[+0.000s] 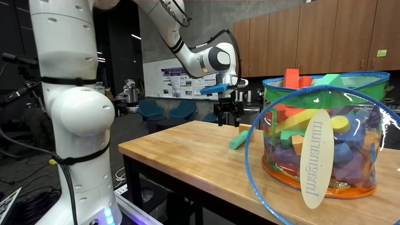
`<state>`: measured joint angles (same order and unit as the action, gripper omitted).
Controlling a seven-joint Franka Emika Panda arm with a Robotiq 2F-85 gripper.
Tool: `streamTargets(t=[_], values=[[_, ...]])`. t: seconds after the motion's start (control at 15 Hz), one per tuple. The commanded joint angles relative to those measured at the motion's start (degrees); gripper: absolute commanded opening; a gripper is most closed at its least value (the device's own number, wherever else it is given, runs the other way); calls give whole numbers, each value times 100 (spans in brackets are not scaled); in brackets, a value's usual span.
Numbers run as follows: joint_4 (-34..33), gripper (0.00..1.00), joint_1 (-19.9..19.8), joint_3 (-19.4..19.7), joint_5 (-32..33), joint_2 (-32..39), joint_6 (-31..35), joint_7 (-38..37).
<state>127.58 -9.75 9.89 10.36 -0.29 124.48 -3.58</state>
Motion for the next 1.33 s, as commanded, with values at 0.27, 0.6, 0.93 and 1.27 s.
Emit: streamTargets(t=[0.27,0.6,0.93,1.27], values=[[-306,100,-23,25,-71,430,122,-67],[-439,100,-25,47,-115,695,151,-208],[-593,100,-49,109,-101,921,101,-455],[-646,75,-68,152,-133,1063,78,-584]])
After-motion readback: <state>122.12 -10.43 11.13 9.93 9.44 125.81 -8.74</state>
